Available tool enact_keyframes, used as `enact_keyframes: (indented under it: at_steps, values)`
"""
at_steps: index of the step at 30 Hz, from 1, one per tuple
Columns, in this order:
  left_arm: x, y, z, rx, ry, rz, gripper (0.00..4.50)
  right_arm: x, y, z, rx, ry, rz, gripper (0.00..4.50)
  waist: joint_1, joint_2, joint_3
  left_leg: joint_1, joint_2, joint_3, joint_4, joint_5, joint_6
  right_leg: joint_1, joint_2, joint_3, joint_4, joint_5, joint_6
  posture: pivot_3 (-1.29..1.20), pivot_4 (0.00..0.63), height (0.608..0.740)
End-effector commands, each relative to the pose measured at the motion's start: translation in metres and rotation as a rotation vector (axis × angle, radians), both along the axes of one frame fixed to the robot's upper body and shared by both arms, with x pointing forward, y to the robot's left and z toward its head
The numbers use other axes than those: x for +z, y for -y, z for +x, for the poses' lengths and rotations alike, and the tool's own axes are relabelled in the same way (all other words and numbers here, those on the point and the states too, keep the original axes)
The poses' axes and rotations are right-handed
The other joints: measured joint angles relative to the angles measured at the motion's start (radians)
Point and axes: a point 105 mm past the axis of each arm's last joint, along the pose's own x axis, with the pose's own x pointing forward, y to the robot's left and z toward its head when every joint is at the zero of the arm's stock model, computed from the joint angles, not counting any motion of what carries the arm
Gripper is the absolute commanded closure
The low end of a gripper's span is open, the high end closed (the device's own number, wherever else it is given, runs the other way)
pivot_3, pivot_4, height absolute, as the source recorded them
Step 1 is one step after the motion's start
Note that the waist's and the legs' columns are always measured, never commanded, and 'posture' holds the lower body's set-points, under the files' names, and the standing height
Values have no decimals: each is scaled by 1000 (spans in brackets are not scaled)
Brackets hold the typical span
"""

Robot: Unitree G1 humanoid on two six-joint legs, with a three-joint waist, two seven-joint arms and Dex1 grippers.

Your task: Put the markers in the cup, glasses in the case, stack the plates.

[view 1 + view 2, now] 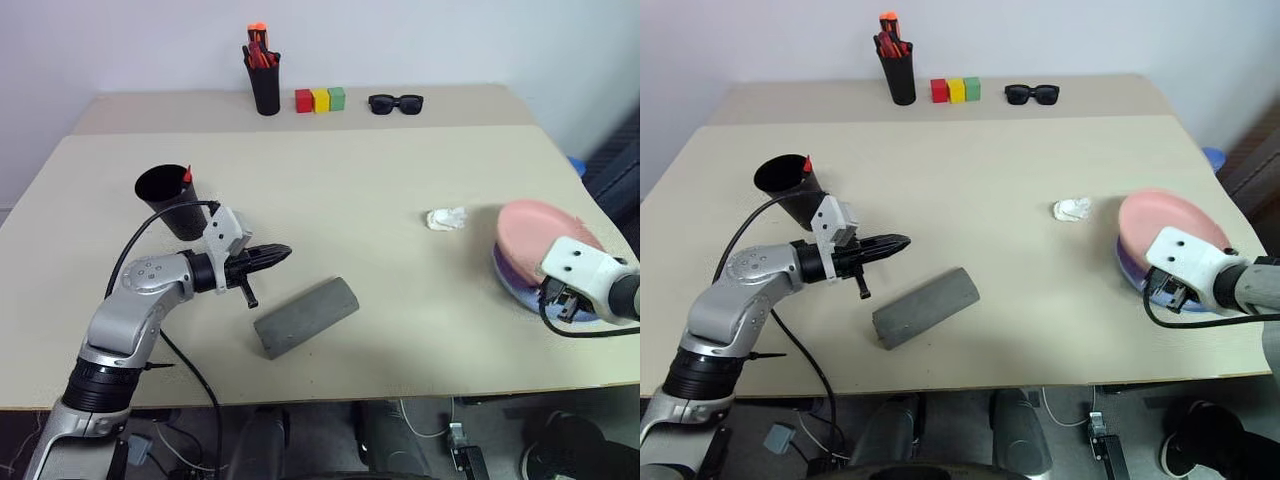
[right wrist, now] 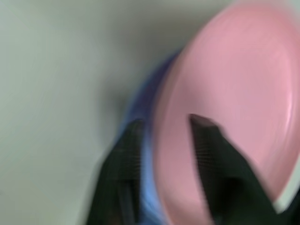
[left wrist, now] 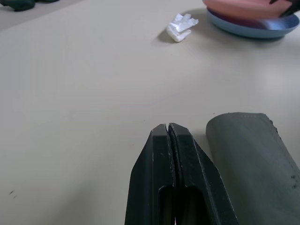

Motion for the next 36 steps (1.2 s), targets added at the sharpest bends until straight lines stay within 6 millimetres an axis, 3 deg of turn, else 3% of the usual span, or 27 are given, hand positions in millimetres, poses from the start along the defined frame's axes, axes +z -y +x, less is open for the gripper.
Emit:
enact_keyframes:
  at_steps: [1,7,11,15,18,20,21,27,31,34,36]
  values:
    - [9,4,-3,-20,41,-11,4500,17,-24,26,55,159,53,2115,-7,0,0,0,0,0,0,0,0,0,0,0,0,0,0,0,150,740]
    - [10,2,-17,-30,12,-48,4500,-8,-43,83,-6,236,132,2115,-1,-2,0,-1,0,0,1,0,0,0,0,0,0,1,-2,0,150,740]
    - [11,-2,-21,12,18,-58,4500,-30,-37,112,-32,259,64,2115,10,-1,0,-2,0,-1,0,0,0,-1,0,0,0,1,-1,0,150,740]
    - [9,-4,-24,42,14,-60,4500,-36,-33,133,-66,302,73,2115,4,-1,0,-2,0,0,0,0,0,-1,0,0,-1,1,0,0,150,740]
    - [9,-3,-26,57,11,-68,4500,-37,-34,139,-57,312,61,2971,3,-1,0,-1,0,-1,0,0,0,-1,0,0,0,1,0,0,150,740]
    - [8,-3,-27,64,9,-74,4500,-32,-35,140,-45,327,65,3974,3,-1,0,-1,0,-1,-1,0,0,-1,0,0,0,2,2,0,150,740]
    - [8,-2,-27,66,8,-76,4500,-28,-36,139,-36,338,63,4478,3,0,0,-1,0,-1,-1,0,0,-1,0,0,0,3,2,0,150,740]
    - [4,0,-26,77,-6,-82,4500,8,-21,118,-48,408,9,4478,6,0,0,-1,0,-1,-1,0,0,-1,0,0,0,3,2,0,150,740]
    - [4,-8,-22,113,-25,-109,4500,34,0,83,-93,388,-66,4478,15,0,0,-2,-1,-1,-1,0,0,-1,0,0,0,2,3,0,150,740]
    - [-2,-10,-22,97,-59,-99,4500,27,36,39,-195,236,-159,4478,28,0,0,-2,-1,-1,-2,-1,1,-1,0,0,-1,1,2,0,150,740]
    - [-5,-6,-23,71,-68,-90,4500,18,44,24,-221,163,-170,3914,29,0,0,-1,-1,-1,-3,-1,1,-1,0,0,-1,0,1,0,150,740]
